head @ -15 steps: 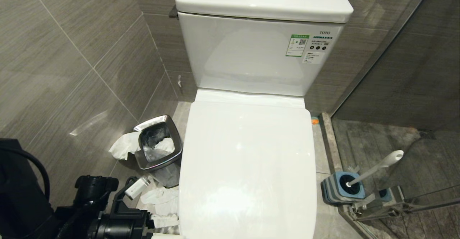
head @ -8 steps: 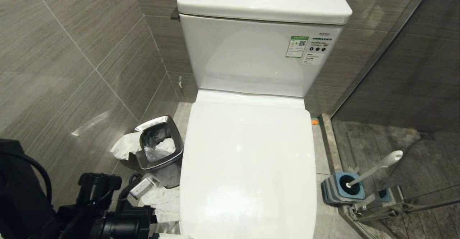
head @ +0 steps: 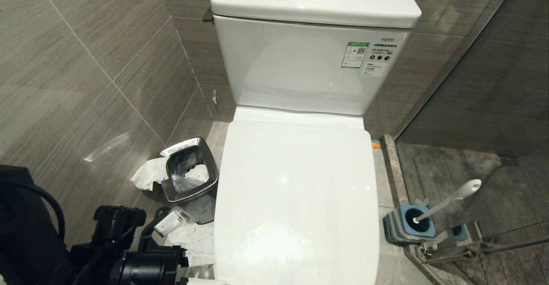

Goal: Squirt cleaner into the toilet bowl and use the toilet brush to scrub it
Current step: Use the left hand to lift the toilet lid slightly

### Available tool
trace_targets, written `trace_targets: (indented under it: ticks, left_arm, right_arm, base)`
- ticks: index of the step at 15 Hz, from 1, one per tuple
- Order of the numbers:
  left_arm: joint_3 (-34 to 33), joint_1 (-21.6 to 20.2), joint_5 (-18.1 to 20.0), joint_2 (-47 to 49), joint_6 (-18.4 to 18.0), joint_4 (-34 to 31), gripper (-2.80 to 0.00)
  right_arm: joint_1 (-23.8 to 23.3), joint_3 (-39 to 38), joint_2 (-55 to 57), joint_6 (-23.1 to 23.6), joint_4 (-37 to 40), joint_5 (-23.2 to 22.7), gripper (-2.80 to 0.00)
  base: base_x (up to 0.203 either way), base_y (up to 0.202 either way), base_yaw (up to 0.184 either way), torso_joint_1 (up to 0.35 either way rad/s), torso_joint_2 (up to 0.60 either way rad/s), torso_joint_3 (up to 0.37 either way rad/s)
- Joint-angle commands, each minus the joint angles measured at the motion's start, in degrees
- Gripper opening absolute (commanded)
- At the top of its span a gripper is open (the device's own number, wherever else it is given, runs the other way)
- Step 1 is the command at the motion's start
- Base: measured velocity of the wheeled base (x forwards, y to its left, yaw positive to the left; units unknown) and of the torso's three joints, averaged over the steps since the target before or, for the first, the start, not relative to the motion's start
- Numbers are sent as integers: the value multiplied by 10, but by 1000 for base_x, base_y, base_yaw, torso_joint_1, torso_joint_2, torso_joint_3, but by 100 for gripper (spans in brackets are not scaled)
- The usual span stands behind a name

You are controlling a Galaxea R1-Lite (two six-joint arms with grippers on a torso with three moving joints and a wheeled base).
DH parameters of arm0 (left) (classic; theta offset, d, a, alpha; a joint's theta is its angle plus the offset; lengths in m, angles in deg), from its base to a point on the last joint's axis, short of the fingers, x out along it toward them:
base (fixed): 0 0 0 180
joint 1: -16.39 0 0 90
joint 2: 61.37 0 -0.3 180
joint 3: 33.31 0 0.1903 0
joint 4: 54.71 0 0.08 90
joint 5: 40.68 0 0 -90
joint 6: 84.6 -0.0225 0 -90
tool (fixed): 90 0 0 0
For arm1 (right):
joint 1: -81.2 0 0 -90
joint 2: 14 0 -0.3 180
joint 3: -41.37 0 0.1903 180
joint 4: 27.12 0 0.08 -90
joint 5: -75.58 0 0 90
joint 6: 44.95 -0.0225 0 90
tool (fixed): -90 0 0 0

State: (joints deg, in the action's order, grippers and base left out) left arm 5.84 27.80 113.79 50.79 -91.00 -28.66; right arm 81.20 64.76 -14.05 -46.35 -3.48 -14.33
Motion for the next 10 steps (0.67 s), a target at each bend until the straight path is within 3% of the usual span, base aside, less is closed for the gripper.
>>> trace_targets:
  ticks: [1, 3, 10]
  left_arm:
    - [-4, 1, 76, -3, 22, -4, 0]
    - [-1, 2, 112, -11, 37, -31, 0]
    - [1, -30, 159, -25, 42, -34, 0]
  right_arm:
    - [0, 1, 0, 0, 0, 0, -280]
    - [0, 0, 0, 0, 0, 0, -280]
    - [0, 1, 0, 0, 0, 0, -280]
  base:
    - [0, 0, 0, 0, 0, 0]
    - [0, 0, 0, 0, 0, 0]
    - [0, 0, 0, 0, 0, 0]
